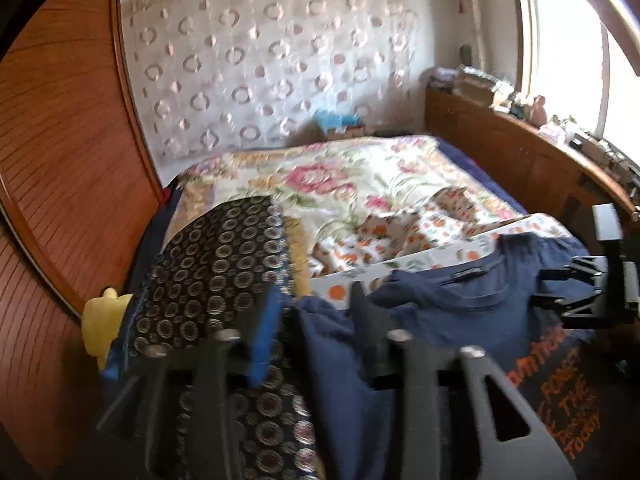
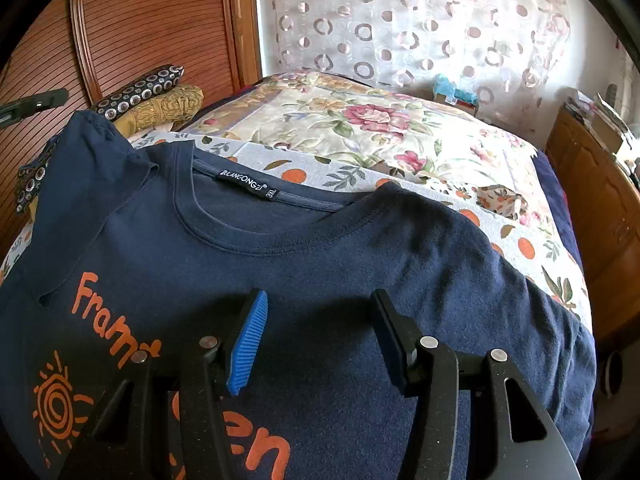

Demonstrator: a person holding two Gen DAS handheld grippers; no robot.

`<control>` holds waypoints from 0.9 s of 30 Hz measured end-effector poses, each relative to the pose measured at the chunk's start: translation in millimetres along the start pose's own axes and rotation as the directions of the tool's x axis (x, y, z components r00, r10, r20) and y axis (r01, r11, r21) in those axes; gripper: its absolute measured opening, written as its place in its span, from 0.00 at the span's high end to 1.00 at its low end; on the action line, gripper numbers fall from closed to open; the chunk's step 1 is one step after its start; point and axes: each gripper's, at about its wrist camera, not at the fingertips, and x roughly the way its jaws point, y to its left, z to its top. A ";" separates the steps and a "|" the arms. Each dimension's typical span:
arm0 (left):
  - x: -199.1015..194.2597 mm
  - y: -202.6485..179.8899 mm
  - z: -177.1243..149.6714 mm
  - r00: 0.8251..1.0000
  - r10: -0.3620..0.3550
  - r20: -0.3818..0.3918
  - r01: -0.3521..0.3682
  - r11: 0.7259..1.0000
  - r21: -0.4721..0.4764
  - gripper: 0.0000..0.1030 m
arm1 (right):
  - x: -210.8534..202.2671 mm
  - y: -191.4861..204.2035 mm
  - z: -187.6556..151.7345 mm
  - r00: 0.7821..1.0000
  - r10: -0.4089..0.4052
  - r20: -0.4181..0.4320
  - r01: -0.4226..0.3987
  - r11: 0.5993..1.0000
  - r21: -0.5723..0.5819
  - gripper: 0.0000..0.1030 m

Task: Fold small clothes
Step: 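Open the left gripper and release the folded sleeve onto the shirt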

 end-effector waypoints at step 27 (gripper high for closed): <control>27.0 -113.8 -63.3 0.982 -0.170 -0.088 0.176 0.982 0.069 0.23 | -128.6 -75.4 -101.4 0.972 -0.221 0.077 0.199 0.954 0.226 0.45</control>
